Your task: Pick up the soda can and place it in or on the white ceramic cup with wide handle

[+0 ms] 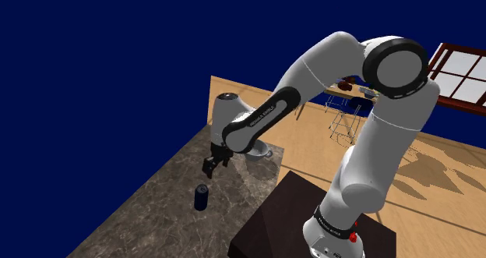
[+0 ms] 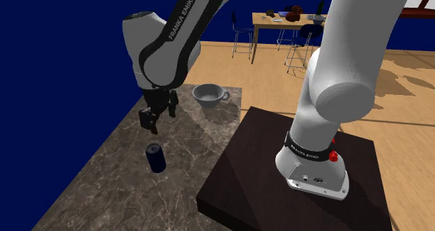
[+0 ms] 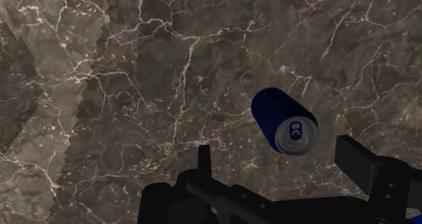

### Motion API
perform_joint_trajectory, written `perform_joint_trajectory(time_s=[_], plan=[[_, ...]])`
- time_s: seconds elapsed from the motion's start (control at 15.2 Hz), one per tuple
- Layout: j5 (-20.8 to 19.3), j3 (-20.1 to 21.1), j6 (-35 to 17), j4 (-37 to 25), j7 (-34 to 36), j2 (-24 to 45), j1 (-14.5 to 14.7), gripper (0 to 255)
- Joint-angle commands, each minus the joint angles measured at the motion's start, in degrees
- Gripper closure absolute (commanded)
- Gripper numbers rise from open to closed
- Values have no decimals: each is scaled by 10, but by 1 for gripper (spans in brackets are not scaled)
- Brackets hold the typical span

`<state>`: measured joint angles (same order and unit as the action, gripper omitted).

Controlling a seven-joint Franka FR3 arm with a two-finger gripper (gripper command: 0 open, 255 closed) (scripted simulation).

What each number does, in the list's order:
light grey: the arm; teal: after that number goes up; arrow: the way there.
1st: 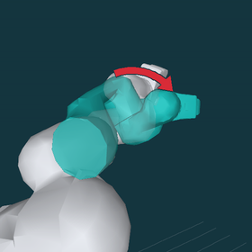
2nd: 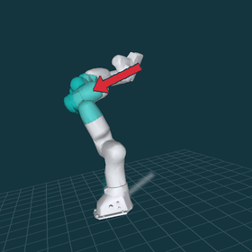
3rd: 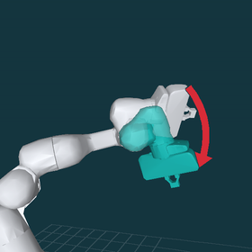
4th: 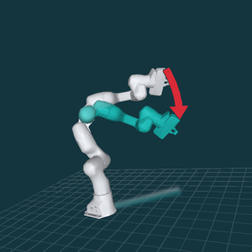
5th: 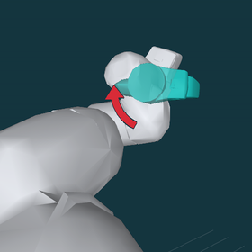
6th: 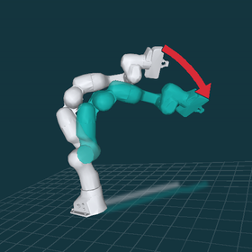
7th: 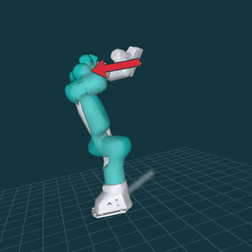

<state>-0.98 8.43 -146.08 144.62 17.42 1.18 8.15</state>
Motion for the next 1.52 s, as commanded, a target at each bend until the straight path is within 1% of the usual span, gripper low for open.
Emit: perform_joint_trajectory(time_s=[0.0, 0.33, 0.86, 1.39, 1.45], plan=[[-12, 5, -27, -22, 18, 49, 7, 0], [-46, 3, -81, -80, 56, 166, 31, 0], [-67, -14, -133, -96, 72, 233, 45, 0], [-67, -14, -132, -96, 72, 233, 45, 0], [-67, -14, -132, -96, 72, 233, 45, 255]])
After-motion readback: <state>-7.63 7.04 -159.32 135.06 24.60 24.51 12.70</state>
